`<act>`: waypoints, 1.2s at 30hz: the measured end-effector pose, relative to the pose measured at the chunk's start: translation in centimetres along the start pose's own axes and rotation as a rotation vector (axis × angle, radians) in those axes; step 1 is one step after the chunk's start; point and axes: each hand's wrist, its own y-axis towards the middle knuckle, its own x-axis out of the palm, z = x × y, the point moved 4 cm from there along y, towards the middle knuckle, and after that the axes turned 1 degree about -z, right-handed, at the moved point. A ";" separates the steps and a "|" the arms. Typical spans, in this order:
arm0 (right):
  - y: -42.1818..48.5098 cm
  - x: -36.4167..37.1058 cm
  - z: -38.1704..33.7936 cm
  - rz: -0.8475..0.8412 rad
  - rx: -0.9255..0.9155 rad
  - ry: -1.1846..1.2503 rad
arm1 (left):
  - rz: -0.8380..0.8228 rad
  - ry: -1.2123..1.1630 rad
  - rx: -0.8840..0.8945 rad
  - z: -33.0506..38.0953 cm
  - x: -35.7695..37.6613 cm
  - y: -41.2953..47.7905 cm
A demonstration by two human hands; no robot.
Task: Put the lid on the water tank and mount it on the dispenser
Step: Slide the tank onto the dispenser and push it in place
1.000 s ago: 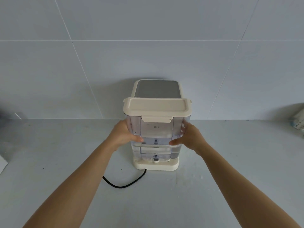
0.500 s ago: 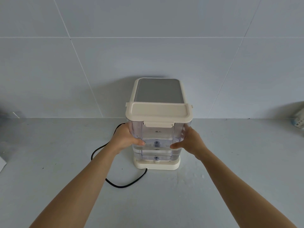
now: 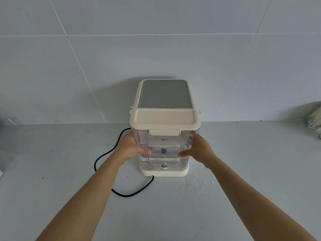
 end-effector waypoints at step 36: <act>-4.1 -3.9 -3.5 -0.198 -0.160 0.070 | 0.001 0.170 0.007 2.0 -2.6 -2.8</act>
